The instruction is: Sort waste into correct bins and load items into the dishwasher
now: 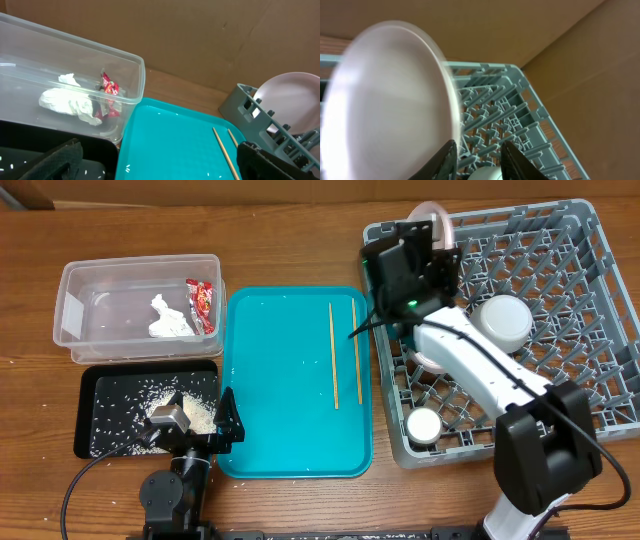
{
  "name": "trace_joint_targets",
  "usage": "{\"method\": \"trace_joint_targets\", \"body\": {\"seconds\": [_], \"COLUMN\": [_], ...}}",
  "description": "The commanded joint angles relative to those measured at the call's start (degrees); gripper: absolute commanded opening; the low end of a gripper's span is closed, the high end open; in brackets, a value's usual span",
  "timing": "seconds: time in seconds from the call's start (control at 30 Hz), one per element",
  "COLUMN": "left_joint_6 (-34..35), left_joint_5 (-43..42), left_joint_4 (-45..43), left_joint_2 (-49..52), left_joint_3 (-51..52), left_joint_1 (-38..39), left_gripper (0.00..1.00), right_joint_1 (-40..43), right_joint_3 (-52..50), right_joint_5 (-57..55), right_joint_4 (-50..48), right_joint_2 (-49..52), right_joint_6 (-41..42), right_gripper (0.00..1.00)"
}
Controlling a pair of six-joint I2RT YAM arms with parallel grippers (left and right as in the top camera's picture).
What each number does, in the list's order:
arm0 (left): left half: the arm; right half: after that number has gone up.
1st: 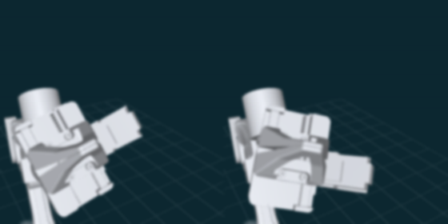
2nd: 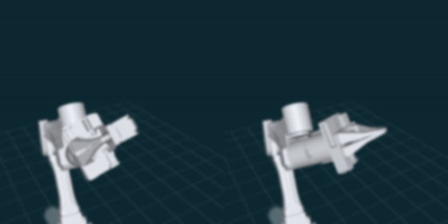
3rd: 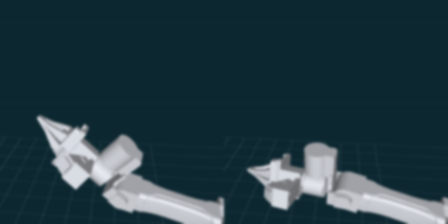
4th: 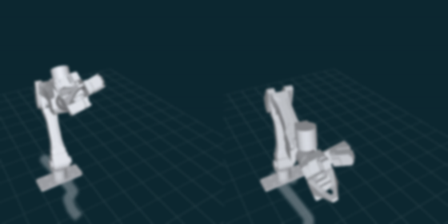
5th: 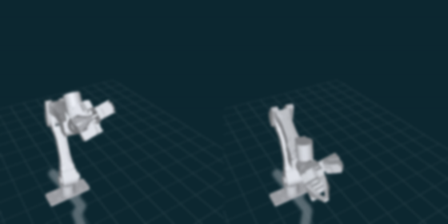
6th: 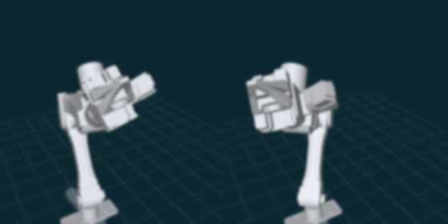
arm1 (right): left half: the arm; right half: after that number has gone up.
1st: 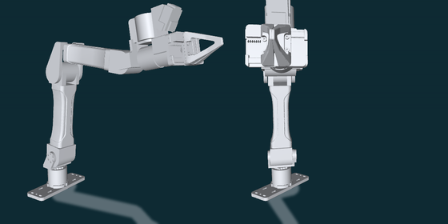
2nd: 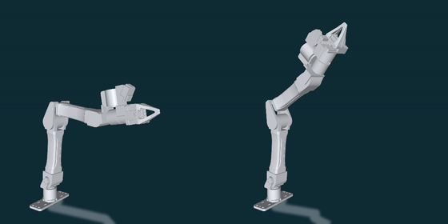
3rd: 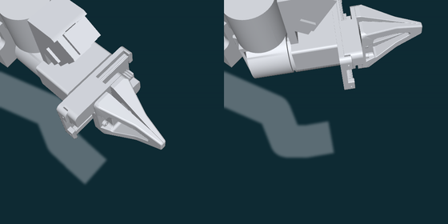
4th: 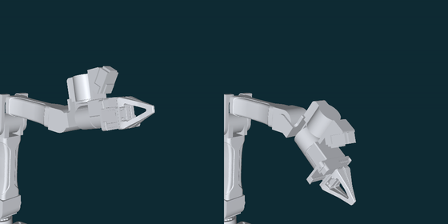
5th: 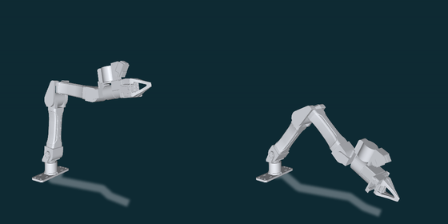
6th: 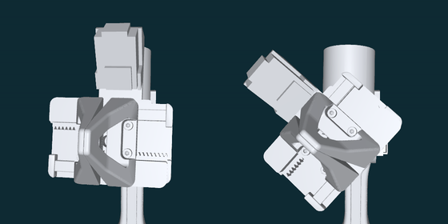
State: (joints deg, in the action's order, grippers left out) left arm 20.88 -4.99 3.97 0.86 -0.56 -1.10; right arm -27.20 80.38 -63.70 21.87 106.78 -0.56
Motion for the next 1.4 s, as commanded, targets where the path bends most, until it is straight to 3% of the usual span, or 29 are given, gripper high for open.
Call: {"method": "trace_joint_targets", "body": {"seconds": [0.0, 0.1, 0.17, 0.27, 0.3, 0.43, 0.53, 0.67, 0.83, 0.9, 0.97, 1.03, 1.2, 1.37], "left_joint_6": [0.1, 0.1, 0.1, 0.1, 0.1, 0.1, 0.1, 0.1, 0.1, 0.1, 0.1, 0.1, 0.1, 0.1], "left_joint_5": [-0.4, -0.4, -0.4, -0.4, -0.4, -0.4, -0.4, -0.4, -0.4, -0.4, -0.4, -0.4, -0.4, -0.4], "left_joint_4": [0.0, 0.0, 0.0, 0.0, 0.0, 0.0, 0.0, 0.0, 0.0, 0.0, 0.0, 0.0, 0.0, 0.0], "left_joint_2": [-0.6, -0.6, -0.6, -0.6, -0.6, -0.6, -0.6, -0.6, -0.6, -0.6, -0.6, -0.6, -0.6, -0.6], "left_joint_3": [0.3, 0.3, 0.3, 0.3, 0.3, 0.3, 0.3, 0.3, 0.3, 0.3, 0.3, 0.3, 0.3, 0.3], "left_joint_1": [0.4, 0.4, 0.4, 0.4, 0.4, 0.4, 0.4, 0.4, 0.4, 0.4, 0.4, 0.4, 0.4, 0.4], "left_gripper": [1.00, 1.00, 1.00, 1.00, 1.00, 1.00, 1.00, 1.00, 1.00, 1.00, 1.00, 1.00, 1.00, 1.00], "right_joint_1": [-4.6, -9.9, -13.7, -15.9, -15.9, -14.3, -13.9, -13.9, -13.9, -13.9, -13.9, -13.9, -13.9, -13.6], "right_joint_3": [1.9, 1.9, 1.9, 1.9, 1.6, -0.5, -2.3, -3.2, -3.2, -3.2, -3.2, -3.1, 2.4, 10.1], "right_joint_5": [-4.2, -2.3, 6.7, 26.8, 39.6, 59.4, 59.8, 60.0, 63.8, 63.9, 64.4, 65.5, 61.6, 45.9], "right_joint_4": [0.1, 3.4, 9.5, 17.8, 20.5, 21.1, 20.7, 20.6, 20.6, 20.7, 20.8, 21.5, 28.8, 30.1], "right_joint_2": [-3.7, -6.1, -7.6, -8.1, -7.9, -6.3, -2.7, 1.7, 7.8, 9.2, 9.7, 9.7, 5.4, -6.8], "right_joint_6": [-0.8, -0.8, -0.1, 7.2, 12.4, 22.0, 27.8, 29.6, 36.4, 36.9, 36.8, 36.8, 34.3, 21.7], "right_gripper": [0.48, 0.66, 0.66, 0.64, 0.64, 0.63, 0.63, 0.63, 0.42, 0.41, 0.28, 0.04, 0.04, 0.04]}}
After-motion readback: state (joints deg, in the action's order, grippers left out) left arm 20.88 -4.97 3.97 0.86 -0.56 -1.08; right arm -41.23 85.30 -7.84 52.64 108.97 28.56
